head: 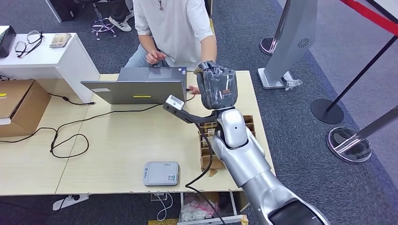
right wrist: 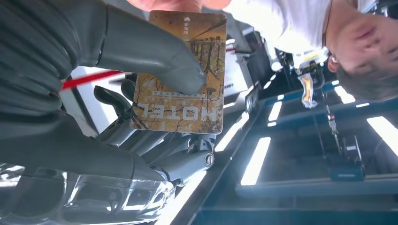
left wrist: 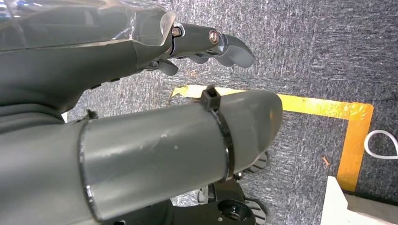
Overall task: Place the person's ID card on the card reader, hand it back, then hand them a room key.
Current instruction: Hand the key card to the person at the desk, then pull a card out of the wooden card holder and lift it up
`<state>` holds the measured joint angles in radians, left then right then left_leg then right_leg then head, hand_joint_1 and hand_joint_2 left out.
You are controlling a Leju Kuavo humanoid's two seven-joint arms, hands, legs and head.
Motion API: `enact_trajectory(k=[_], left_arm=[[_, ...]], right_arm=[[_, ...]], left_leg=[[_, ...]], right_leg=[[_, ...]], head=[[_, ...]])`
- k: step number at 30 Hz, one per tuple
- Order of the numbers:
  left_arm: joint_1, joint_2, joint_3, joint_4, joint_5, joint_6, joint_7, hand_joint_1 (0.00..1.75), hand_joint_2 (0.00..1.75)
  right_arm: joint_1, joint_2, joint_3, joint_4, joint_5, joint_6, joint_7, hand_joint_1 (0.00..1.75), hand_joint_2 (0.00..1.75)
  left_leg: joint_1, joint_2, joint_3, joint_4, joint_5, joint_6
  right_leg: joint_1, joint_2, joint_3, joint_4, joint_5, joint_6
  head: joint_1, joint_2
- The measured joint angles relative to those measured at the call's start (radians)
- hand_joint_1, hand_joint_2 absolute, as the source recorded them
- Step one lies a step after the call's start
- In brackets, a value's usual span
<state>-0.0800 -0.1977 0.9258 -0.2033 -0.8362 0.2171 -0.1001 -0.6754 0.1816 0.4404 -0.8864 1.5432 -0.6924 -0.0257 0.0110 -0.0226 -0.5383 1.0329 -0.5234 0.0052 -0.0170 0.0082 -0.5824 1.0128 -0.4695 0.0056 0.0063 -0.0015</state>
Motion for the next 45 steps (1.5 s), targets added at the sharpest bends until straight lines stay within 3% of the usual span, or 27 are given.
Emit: enact_trajectory(k=[5, 9, 13, 14, 17, 18, 23, 27, 33, 39, 45], left_arm=[[0.001, 0.001, 0.0, 0.0, 0.006, 0.001, 0.001, 0.0, 0.0], [0.002, 0.001, 0.0, 0.0, 0.008, 0.001, 0.0, 0.0, 0.0], [0.003, 0.001, 0.0, 0.0, 0.009, 0.001, -0.003, 0.0, 0.0], [0.003, 0.001, 0.0, 0.0, 0.009, 0.001, -0.003, 0.0, 0.0], [0.003, 0.001, 0.0, 0.0, 0.009, 0.001, -0.003, 0.0, 0.0], [0.003, 0.001, 0.0, 0.0, 0.009, 0.001, -0.003, 0.0, 0.0], [0.003, 0.0, 0.0, 0.0, 0.008, 0.003, -0.003, 0.0, 0.0], [0.002, 0.0, 0.0, 0.0, 0.007, 0.006, 0.0, 0.0, 0.0], [0.002, -0.001, 0.0, 0.0, 0.008, 0.016, 0.006, 0.0, 0.0], [0.002, -0.001, 0.0, 0.0, 0.013, 0.021, 0.006, 0.0, 0.0], [0.003, -0.001, 0.0, 0.0, 0.024, 0.023, 0.0, 0.0, 0.0]], right_arm=[[-0.026, 0.0, 0.028, 0.02, 0.025, 0.0, 0.074, 1.75, 1.75], [-0.048, -0.002, 0.071, 0.051, 0.027, 0.0, 0.126, 1.45, 1.75], [-0.057, -0.006, 0.102, 0.071, 0.027, 0.0, 0.149, 1.45, 1.75], [-0.058, -0.007, 0.107, 0.075, 0.027, 0.0, 0.151, 1.21, 1.75], [-0.059, -0.009, 0.116, 0.084, 0.027, 0.0, 0.152, 0.13, 1.75], [-0.059, -0.01, 0.119, 0.087, 0.027, 0.0, 0.155, 0.0, 1.75], [-0.06, -0.016, 0.136, 0.098, 0.027, 0.0, 0.182, 0.0, 1.75], [-0.06, -0.02, 0.136, 0.105, 0.027, 0.0, 0.179, 0.0, 0.0], [-0.053, -0.021, 0.117, 0.106, -0.004, -0.001, 0.117, 0.0, 0.0], [-0.013, -0.008, 0.024, 0.098, -0.2, -0.003, -0.115, 0.0, 0.0], [0.025, 0.004, -0.045, 0.099, -0.358, 0.007, -0.264, 0.0, 0.0]], left_leg=[[0.0, 0.0, 0.0, 0.0, 0.0, 0.0], [0.0, 0.0, 0.0, 0.0, 0.0, 0.0], [0.0, 0.0, 0.0, 0.0, 0.0, 0.0], [0.0, 0.0, 0.0, 0.0, 0.0, 0.0], [0.0, 0.0, 0.0, 0.0, 0.0, 0.0], [0.0, 0.0, 0.0, 0.0, 0.0, 0.0], [0.0, 0.0, 0.0, 0.0, 0.0, 0.0], [0.0, 0.0, 0.0, 0.0, 0.0, 0.0], [0.0, 0.0, 0.0, 0.0, 0.0, 0.0], [0.0, 0.0, 0.0, 0.0, 0.0, 0.0], [0.0, 0.0, 0.0, 0.0, 0.0, 0.0]], right_leg=[[0.0, 0.0, 0.0, 0.0, 0.0, 0.0], [0.0, 0.0, 0.0, 0.0, 0.0, 0.0], [0.0, 0.0, 0.0, 0.0, 0.0, 0.0], [0.0, 0.0, 0.0, 0.0, 0.0, 0.0], [0.0, 0.0, 0.0, 0.0, 0.0, 0.0], [0.0, 0.0, 0.0, 0.0, 0.0, 0.0], [0.0, 0.0, 0.0, 0.0, 0.0, 0.0], [0.0, 0.0, 0.0, 0.0, 0.0, 0.0], [0.0, 0.0, 0.0, 0.0, 0.0, 0.0], [0.0, 0.0, 0.0, 0.0, 0.0, 0.0], [0.0, 0.0, 0.0, 0.0, 0.0, 0.0]], head=[[0.0, 0.0], [0.0, 0.0], [0.0, 0.0], [0.0, 0.0], [0.0, 0.0], [0.0, 0.0], [0.0, 0.0], [0.0, 0.0], [0.0, 0.0], [0.0, 0.0], [0.0, 0.0]])
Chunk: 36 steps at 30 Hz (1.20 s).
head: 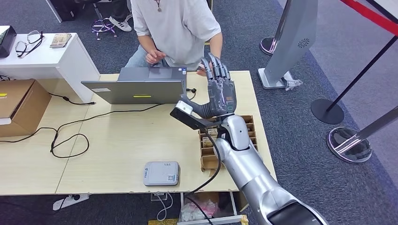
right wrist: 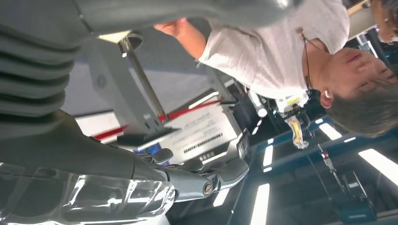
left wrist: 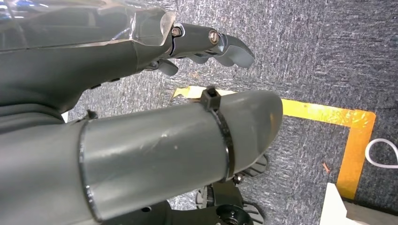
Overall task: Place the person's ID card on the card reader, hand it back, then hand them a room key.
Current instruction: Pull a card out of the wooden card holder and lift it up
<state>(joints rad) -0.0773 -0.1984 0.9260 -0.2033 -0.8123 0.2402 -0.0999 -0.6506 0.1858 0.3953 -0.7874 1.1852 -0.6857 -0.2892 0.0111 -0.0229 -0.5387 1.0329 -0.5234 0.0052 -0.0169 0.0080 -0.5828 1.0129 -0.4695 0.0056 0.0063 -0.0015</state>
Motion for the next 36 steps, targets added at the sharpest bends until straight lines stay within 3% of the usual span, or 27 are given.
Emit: enact_trajectory(k=[10, 23, 27, 36], left_arm=[[0.008, 0.001, 0.002, 0.0, 0.022, -0.005, -0.016, 0.0, 0.0], [0.012, 0.002, 0.021, 0.0, 0.033, -0.013, -0.018, 0.0, 0.0], [0.015, 0.003, 0.025, 0.0, 0.035, -0.013, -0.018, 0.0, 0.0], [0.021, 0.008, 0.026, 0.0, 0.031, -0.025, -0.018, 0.0, 0.0]], right_arm=[[0.057, -0.045, 0.01, -0.075, -0.11, 0.223, 0.025, 0.0, 0.0], [0.211, -0.169, 0.081, -0.263, -0.121, 0.237, 0.081, 0.0, 0.0], [0.25, -0.195, 0.084, -0.313, -0.119, 0.223, 0.09, 0.0, 1.75], [0.352, -0.246, 0.088, -0.429, -0.083, 0.225, 0.119, 0.0, 1.75]], left_leg=[[0.0, 0.0, 0.0, 0.0, 0.0, 0.0], [0.0, -0.001, 0.0, 0.0, 0.0, 0.0], [0.0, 0.0, 0.0, 0.0, 0.0, 0.0], [0.0, -0.001, -0.001, 0.0, -0.001, 0.0]], right_leg=[[0.0, 0.0, 0.0, 0.0, 0.0, 0.0], [0.0, -0.001, 0.0, -0.001, 0.0, 0.0], [0.0, -0.001, 0.0, -0.001, 0.0, 0.0], [0.0, -0.001, -0.001, -0.001, 0.0, 0.0]], head=[[0.0, 0.0], [0.0, 0.0], [0.0, 0.0], [0.0, 0.0]])
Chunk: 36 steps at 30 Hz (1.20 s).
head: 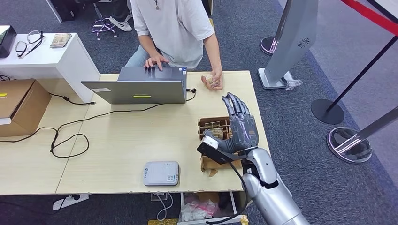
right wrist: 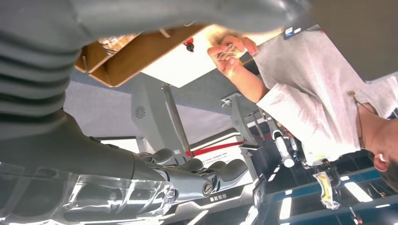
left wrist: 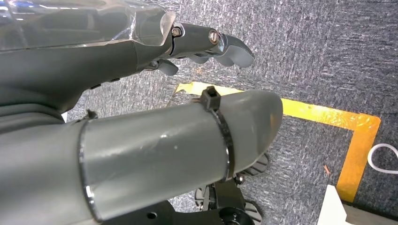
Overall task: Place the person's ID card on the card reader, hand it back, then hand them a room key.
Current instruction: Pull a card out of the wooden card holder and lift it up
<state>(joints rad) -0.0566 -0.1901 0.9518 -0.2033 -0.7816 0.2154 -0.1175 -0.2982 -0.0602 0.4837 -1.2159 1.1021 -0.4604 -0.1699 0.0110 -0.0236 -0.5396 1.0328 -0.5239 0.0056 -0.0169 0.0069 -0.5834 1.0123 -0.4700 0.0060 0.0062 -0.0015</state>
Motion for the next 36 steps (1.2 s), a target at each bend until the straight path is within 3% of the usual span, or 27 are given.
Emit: enact_trajectory(k=[15, 25, 31, 36], left_arm=[[0.001, 0.001, 0.0, 0.0, -0.002, -0.002, 0.004, 0.0, 0.0], [0.002, 0.001, 0.0, 0.0, -0.005, -0.009, 0.002, 0.0, 0.0], [0.002, 0.001, 0.001, 0.0, -0.002, -0.009, 0.003, 0.0, 0.0], [0.002, 0.001, 0.001, 0.0, -0.002, -0.01, 0.002, 0.0, 0.0]], right_arm=[[0.046, -0.041, -0.007, -0.07, 0.054, 0.022, 0.043, 0.0, 1.75], [0.121, -0.114, -0.042, -0.117, 0.091, 0.066, 0.039, 0.0, 1.75], [0.14, -0.151, -0.044, -0.135, 0.069, 0.124, 0.013, 0.0, 1.75], [0.139, -0.169, -0.043, -0.147, 0.023, 0.224, -0.021, 0.0, 1.75]], left_leg=[[0.0, 0.0, 0.0, 0.0, 0.0, 0.0], [0.0, 0.0, 0.0, 0.0, 0.0, 0.0], [0.0, 0.0, 0.0, 0.0, 0.0, 0.0], [0.0, 0.0, 0.0, 0.0, 0.0, 0.0]], right_leg=[[0.0, 0.0, 0.0, 0.0, 0.0, 0.0], [0.0, 0.0, 0.0, 0.0, 0.0, 0.0], [0.0, 0.0, 0.0, 0.0, 0.0, 0.0], [0.0, 0.0, 0.0, 0.0, 0.0, 0.0]], head=[[0.0, 0.0], [0.0, 0.0], [0.0, 0.0], [0.0, 0.0]])
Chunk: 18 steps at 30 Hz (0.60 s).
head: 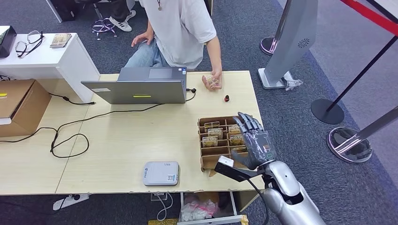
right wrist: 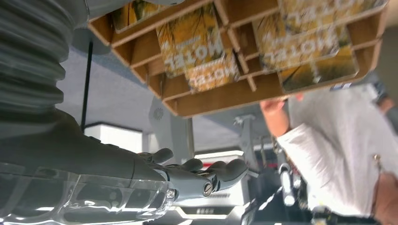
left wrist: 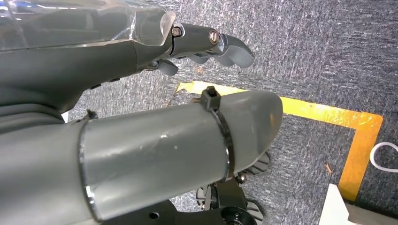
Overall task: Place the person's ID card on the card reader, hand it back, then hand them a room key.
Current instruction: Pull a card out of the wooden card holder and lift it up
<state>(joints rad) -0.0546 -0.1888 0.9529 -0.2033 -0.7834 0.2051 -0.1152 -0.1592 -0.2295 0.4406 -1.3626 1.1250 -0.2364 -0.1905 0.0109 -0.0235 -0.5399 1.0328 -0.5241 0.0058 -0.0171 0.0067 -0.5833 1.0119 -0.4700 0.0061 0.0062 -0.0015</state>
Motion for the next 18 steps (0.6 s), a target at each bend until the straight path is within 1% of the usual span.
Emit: enact_trajectory(k=[4, 9, 14, 18], left_arm=[[0.0, 0.0, 0.0, 0.0, -0.004, -0.004, -0.002, 0.0, 0.0], [0.0, 0.0, 0.0, 0.0, -0.008, -0.008, -0.002, 0.0, 0.0], [0.0, 0.0, 0.0, 0.0, -0.015, -0.01, -0.006, 0.0, 0.0], [0.0, -0.004, 0.0, 0.0, -0.021, 0.008, -0.021, 0.0, 0.0]], right_arm=[[-0.023, -0.017, 0.009, -0.001, -0.059, 0.1, -0.038, 0.0, 1.75], [-0.104, -0.064, 0.039, 0.004, -0.146, 0.192, -0.064, 0.0, 1.75], [-0.179, -0.109, 0.066, 0.023, -0.195, 0.226, -0.058, 0.0, 1.75], [-0.194, -0.148, 0.075, 0.031, -0.213, 0.222, -0.03, 0.0, 1.75]], left_leg=[[0.0, 0.0, 0.0, 0.0, 0.0, 0.0], [0.0, 0.0, 0.0, 0.0, 0.0, 0.0], [0.0, 0.0, 0.0, 0.001, 0.0, 0.0], [0.0, -0.001, 0.0, 0.001, 0.0, 0.0]], right_leg=[[0.0, 0.0, 0.0, 0.0, 0.0, 0.0], [-0.001, 0.0, 0.0, 0.0, 0.0, 0.0], [0.0, 0.0, 0.0, 0.0, 0.0, 0.0], [0.0, 0.0, 0.0, 0.0, 0.0, 0.0]], head=[[0.0, 0.0], [0.0, 0.0], [0.0, 0.0], [0.0, 0.0]])
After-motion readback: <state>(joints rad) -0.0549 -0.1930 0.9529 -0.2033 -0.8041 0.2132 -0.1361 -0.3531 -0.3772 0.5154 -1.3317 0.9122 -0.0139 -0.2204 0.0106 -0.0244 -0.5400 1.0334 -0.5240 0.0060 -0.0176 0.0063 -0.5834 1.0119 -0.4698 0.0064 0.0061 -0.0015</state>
